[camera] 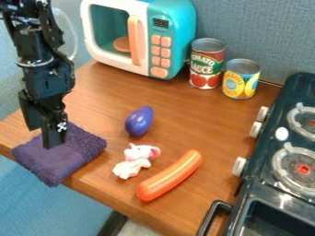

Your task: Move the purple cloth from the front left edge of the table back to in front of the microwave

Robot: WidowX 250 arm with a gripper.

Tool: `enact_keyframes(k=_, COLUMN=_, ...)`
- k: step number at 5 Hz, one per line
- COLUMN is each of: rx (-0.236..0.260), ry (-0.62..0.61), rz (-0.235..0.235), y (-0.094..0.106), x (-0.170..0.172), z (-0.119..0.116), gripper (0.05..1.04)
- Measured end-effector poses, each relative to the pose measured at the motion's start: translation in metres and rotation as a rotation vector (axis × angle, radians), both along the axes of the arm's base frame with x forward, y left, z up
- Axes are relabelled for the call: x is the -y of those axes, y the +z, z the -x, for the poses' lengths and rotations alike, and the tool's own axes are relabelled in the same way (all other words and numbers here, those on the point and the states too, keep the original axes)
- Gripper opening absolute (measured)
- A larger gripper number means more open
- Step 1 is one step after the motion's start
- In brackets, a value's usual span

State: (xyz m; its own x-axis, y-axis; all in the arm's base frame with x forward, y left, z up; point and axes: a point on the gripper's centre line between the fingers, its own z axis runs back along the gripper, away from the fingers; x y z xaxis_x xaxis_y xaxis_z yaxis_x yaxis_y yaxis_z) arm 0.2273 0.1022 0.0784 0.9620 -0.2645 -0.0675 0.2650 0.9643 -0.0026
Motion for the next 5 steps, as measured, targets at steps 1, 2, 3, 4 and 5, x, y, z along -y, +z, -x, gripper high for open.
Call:
enact_keyframes(k=1, rx=-0.025, ry=0.000, rz=0.010, y=-0.007, x=0.001, z=0.001, gripper=1.005)
enact_keyframes(k=2, rx=-0.043, ry=0.057, rz=-0.004, y=-0.034, x=-0.008, z=-0.016, gripper=1.005)
enact_keyframes(k=3, rx=-0.067, ry=0.047, rz=-0.018, y=-0.047, x=-0.006, z=-0.022, gripper=1.005)
enact_keyframes(k=4, rx=-0.098, ry=0.034, rz=-0.051, y=-0.055, x=-0.005, z=-0.023, gripper=1.005)
enact_keyframes(k=5, rx=-0.181, ry=0.069, rz=-0.082, y=-0.060, x=-0.007, z=-0.026, gripper=1.004)
